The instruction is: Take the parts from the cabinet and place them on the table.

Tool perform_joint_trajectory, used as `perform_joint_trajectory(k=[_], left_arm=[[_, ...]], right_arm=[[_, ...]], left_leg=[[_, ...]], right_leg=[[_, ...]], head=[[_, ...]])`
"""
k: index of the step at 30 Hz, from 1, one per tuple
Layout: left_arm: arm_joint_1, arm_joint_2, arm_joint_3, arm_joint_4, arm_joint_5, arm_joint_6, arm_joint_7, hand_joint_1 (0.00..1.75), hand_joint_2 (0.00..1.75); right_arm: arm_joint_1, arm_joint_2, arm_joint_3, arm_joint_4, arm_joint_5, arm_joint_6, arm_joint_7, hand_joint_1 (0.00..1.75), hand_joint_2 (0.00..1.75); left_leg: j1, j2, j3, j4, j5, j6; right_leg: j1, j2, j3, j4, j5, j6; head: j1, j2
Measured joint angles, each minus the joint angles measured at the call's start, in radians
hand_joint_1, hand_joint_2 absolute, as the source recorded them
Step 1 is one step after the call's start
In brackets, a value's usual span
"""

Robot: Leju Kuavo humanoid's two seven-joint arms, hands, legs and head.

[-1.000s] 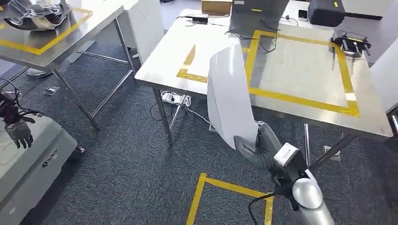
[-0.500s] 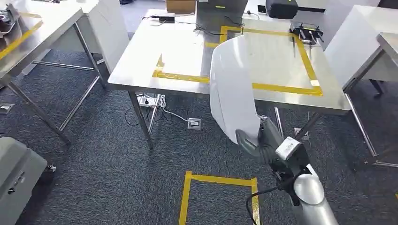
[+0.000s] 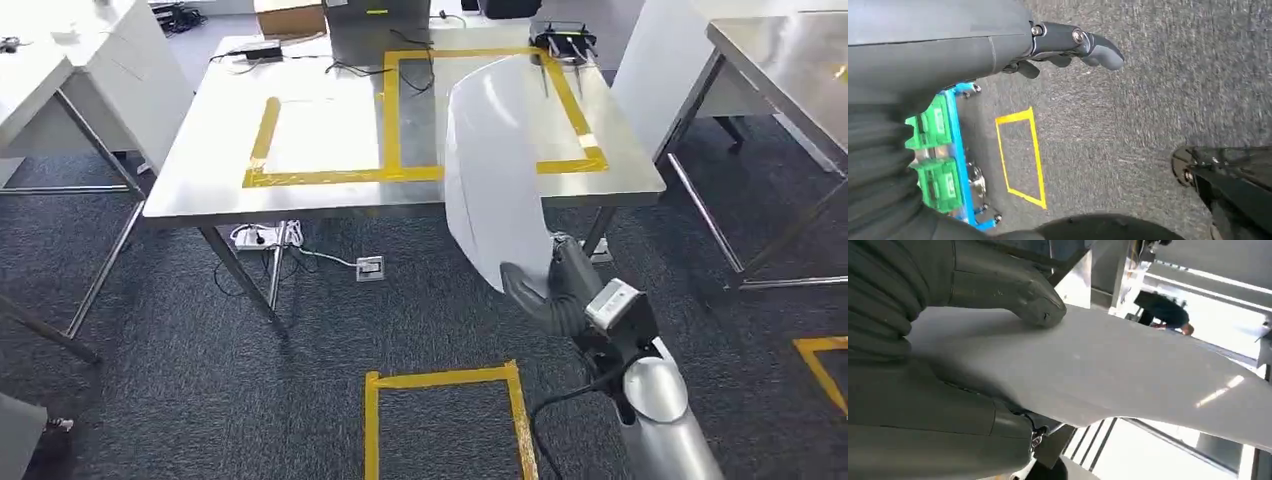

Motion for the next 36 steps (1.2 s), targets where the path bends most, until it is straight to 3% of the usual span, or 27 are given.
perform_joint_trajectory(k=[1, 2, 4, 5, 7, 9, 12, 17, 23, 24, 25, 27, 29, 30, 31, 32, 33, 34, 35, 36], left_arm=[[0.002, 0.000, 0.000, 0.000, 0.000, -0.001, 0.000, 0.00, 1.75], [0.002, 0.000, -0.001, 0.000, 0.000, -0.003, 0.000, 0.00, 1.75], [-0.001, 0.000, -0.007, 0.000, 0.000, -0.005, -0.003, 0.00, 1.75], [-0.001, 0.000, -0.008, 0.000, 0.000, -0.005, -0.005, 0.00, 1.75], [-0.004, 0.000, -0.010, 0.000, 0.000, -0.006, -0.009, 0.00, 1.75], [-0.003, -0.003, -0.015, 0.000, 0.000, -0.005, -0.009, 0.00, 1.75], [-0.001, -0.003, -0.020, 0.001, -0.003, -0.005, -0.013, 0.00, 1.75], [-0.001, -0.007, -0.026, 0.000, 0.000, -0.011, -0.027, 0.00, 1.75], [-0.002, -0.013, -0.037, 0.000, -0.009, -0.013, -0.021, 0.00, 1.75], [-0.003, -0.018, -0.040, 0.000, -0.009, -0.013, -0.019, 0.00, 1.75], [-0.003, -0.017, -0.040, 0.000, -0.011, -0.013, -0.018, 0.00, 1.75], [-0.001, -0.020, -0.040, 0.000, -0.012, -0.013, -0.019, 0.00, 1.75], [0.001, -0.021, -0.042, 0.000, -0.015, -0.013, -0.021, 0.00, 1.75], [0.001, -0.021, -0.043, 0.001, -0.015, -0.013, -0.021, 0.00, 1.75], [0.002, -0.022, -0.044, 0.001, -0.018, -0.013, -0.021, 0.00, 1.75], [0.001, -0.023, -0.047, 0.001, -0.018, -0.013, -0.023, 0.00, 1.75], [0.001, -0.024, -0.051, 0.001, -0.018, -0.013, -0.023, 0.00, 1.75], [0.001, -0.024, -0.052, 0.001, -0.018, -0.012, -0.023, 0.00, 1.75], [0.000, -0.023, -0.056, 0.003, -0.018, -0.010, -0.023, 0.00, 1.75], [-0.001, -0.023, -0.057, 0.003, -0.018, -0.010, -0.022, 0.00, 1.75]], right_arm=[[0.000, 0.000, 0.003, 0.002, 0.012, -0.006, 0.000, 1.75, 1.75], [-0.002, 0.001, 0.004, 0.002, 0.034, -0.030, -0.005, 1.75, 1.75], [-0.010, 0.001, 0.004, -0.004, 0.064, -0.084, -0.024, 1.75, 1.75], [-0.017, 0.001, 0.003, -0.013, 0.064, -0.102, -0.031, 1.75, 1.75], [-0.031, 0.000, -0.005, -0.028, 0.056, -0.105, -0.034, 1.75, 1.75], [-0.041, 0.000, -0.014, -0.041, 0.055, -0.105, -0.034, 1.75, 1.75], [-0.054, 0.000, -0.031, -0.055, 0.057, -0.102, -0.033, 1.75, 1.75], [-0.068, 0.000, -0.030, -0.056, 0.074, -0.088, -0.019, 1.75, 1.75], [-0.076, -0.002, -0.030, -0.051, 0.064, -0.085, -0.022, 1.75, 1.75], [-0.075, -0.005, -0.030, -0.051, 0.063, -0.084, -0.022, 1.75, 1.75], [-0.073, -0.007, -0.031, -0.051, 0.062, -0.083, -0.023, 1.75, 1.75], [-0.072, -0.012, -0.033, -0.050, 0.057, -0.082, -0.024, 1.75, 1.75], [-0.057, -0.013, -0.034, -0.050, 0.057, -0.081, -0.025, 1.75, 1.75], [-0.049, -0.014, -0.036, -0.050, 0.057, -0.081, -0.025, 1.75, 1.75], [-0.043, -0.016, -0.038, -0.050, 0.057, -0.081, -0.026, 1.75, 1.75], [-0.040, -0.016, -0.040, -0.051, 0.057, -0.081, -0.026, 1.75, 1.75], [-0.038, -0.019, -0.043, -0.051, 0.056, -0.081, -0.027, 1.75, 1.75], [-0.036, -0.019, -0.045, -0.051, 0.056, -0.081, -0.027, 1.75, 1.75], [-0.032, -0.019, -0.048, -0.051, 0.056, -0.081, -0.028, 1.75, 1.75], [-0.026, -0.020, -0.048, -0.051, 0.056, -0.081, -0.030, 1.75, 1.75]], left_leg=[[0.000, 0.000, -0.001, -0.007, 0.015, 0.000], [0.000, 0.000, 0.019, -0.067, 0.066, 0.002], [0.000, -0.005, 0.091, -0.238, 0.160, 0.007], [-0.002, -0.016, 0.106, -0.281, 0.150, 0.009], [-0.002, -0.014, 0.110, -0.287, 0.156, 0.018], [-0.001, -0.015, 0.111, -0.289, 0.160, 0.016], [-0.003, -0.019, 0.110, -0.289, 0.160, 0.023], [-0.010, -0.021, 0.110, -0.287, 0.157, 0.037], [-0.019, -0.019, 0.110, -0.286, 0.155, 0.053], [-0.010, -0.014, 0.116, -0.296, 0.160, 0.060], [-0.008, -0.011, 0.120, -0.301, 0.162, 0.064], [-0.006, -0.004, 0.120, -0.301, 0.160, 0.069], [-0.006, 0.004, 0.120, -0.301, 0.156, 0.067], [-0.006, 0.007, 0.121, -0.301, 0.154, 0.065], [-0.005, 0.008, 0.125, -0.301, 0.151, 0.061], [-0.003, 0.010, 0.130, -0.300, 0.148, 0.057], [-0.002, 0.012, 0.137, -0.300, 0.142, 0.051], [-0.002, 0.013, 0.142, -0.300, 0.137, 0.045], [-0.009, 0.014, 0.143, -0.299, 0.133, 0.037], [-0.008, 0.014, 0.144, -0.301, 0.131, 0.031]], right_leg=[[0.000, 0.003, 0.000, 0.001, -0.001, 0.000], [0.000, 0.016, 0.001, 0.004, -0.002, 0.001], [-0.003, 0.030, 0.002, 0.012, -0.008, 0.010], [0.000, 0.033, -0.001, 0.018, -0.012, 0.016], [0.002, 0.037, -0.006, 0.022, -0.014, 0.026], [0.005, 0.034, -0.005, 0.023, -0.014, 0.001], [0.005, 0.030, 0.002, 0.013, -0.012, 0.004], [-0.001, 0.028, 0.008, 0.003, -0.009, 0.036], [-0.011, 0.032, 0.008, -0.002, -0.010, 0.061], [-0.009, 0.034, 0.008, -0.001, -0.014, 0.066], [-0.008, 0.013, 0.003, 0.022, -0.025, 0.067], [-0.009, -0.018, -0.065, 0.152, -0.094, 0.072], [-0.012, -0.025, -0.145, 0.301, -0.146, 0.075], [-0.014, -0.026, -0.162, 0.324, -0.139, 0.075], [-0.016, -0.028, -0.150, 0.290, -0.107, 0.075], [-0.017, -0.030, -0.116, 0.221, -0.063, 0.074], [-0.018, -0.034, -0.062, 0.113, -0.012, 0.072], [-0.019, -0.046, -0.018, 0.027, 0.015, 0.071], [-0.010, -0.050, -0.013, 0.015, -0.005, 0.065], [-0.009, -0.044, -0.014, 0.013, -0.004, 0.054]], head=[[0.000, 0.000], [0.000, 0.000], [0.000, 0.000], [0.000, 0.000], [0.001, 0.000], [0.001, 0.000], [0.001, 0.000], [0.001, 0.000], [0.001, 0.000], [0.001, 0.000], [0.002, 0.000], [0.002, 0.000], [0.002, 0.000], [0.002, 0.000], [0.002, 0.000], [0.002, 0.000], [0.002, 0.000], [0.002, 0.000], [0.002, 0.000], [0.002, 0.000]])
